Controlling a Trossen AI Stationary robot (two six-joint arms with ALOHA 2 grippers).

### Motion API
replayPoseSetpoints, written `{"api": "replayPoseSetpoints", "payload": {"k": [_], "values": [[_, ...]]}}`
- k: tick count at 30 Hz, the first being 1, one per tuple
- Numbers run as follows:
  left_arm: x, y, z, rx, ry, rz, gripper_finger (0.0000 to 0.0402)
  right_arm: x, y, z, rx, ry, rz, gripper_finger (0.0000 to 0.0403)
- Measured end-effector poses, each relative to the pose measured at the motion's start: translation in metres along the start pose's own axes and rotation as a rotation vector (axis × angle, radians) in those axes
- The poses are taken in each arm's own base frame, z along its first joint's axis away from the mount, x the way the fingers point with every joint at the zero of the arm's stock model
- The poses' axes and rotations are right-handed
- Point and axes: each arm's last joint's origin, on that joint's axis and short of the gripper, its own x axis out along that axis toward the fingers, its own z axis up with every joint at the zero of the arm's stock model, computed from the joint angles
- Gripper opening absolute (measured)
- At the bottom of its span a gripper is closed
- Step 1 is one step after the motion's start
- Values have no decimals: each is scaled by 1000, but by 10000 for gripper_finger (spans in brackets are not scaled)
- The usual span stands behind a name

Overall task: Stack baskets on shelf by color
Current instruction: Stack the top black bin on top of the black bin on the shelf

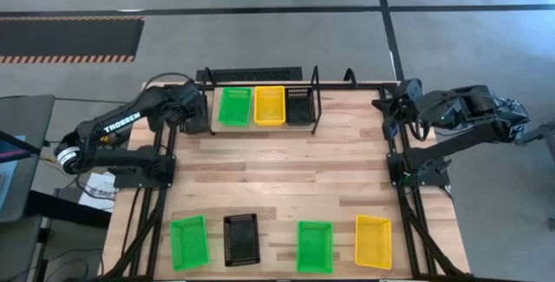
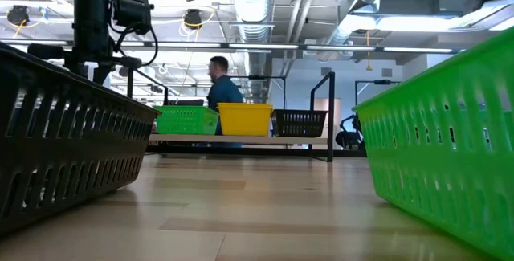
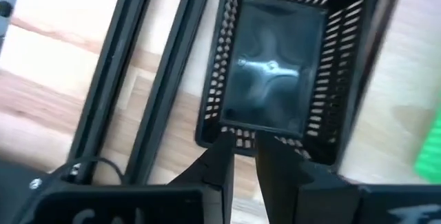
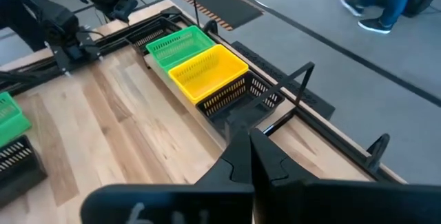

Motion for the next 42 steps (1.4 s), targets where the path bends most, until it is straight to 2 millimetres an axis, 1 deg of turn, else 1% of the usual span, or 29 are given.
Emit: {"api": "replayPoseSetpoints", "payload": {"k": [5,8,11,13,15,17,24,28,32,34,38,42], "values": [[-18,3,1,-42,-71,-158,46,-3,-3,-1,-7,-3,2,1],[-33,10,2,-126,-178,-267,46,-5,-5,-1,-2,-11,6,1],[-42,23,3,-247,-252,-292,46,-10,-10,-2,7,-22,9,1],[-41,33,2,-308,-248,-256,46,-12,-12,-2,12,-28,11,1],[-37,40,0,-359,-223,-219,46,-14,-14,-3,14,-34,12,1],[-31,40,-3,-365,-178,-213,46,-15,-15,-3,12,-37,12,1],[1,24,-7,-341,-85,-158,46,-14,-14,-2,-7,-35,10,1],[12,18,-5,-326,-125,-61,46,-14,-14,-3,-9,-33,14,1],[21,10,-2,-336,-159,-10,46,-14,-13,-3,-12,-22,34,1],[26,8,0,-338,-145,17,46,-14,-13,-3,-18,-18,41,1],[38,4,4,-283,-83,63,46,-14,-13,-4,-22,-9,54,1],[46,2,8,-255,-62,105,46,-14,-13,-4,-22,-7,58,1]]}}
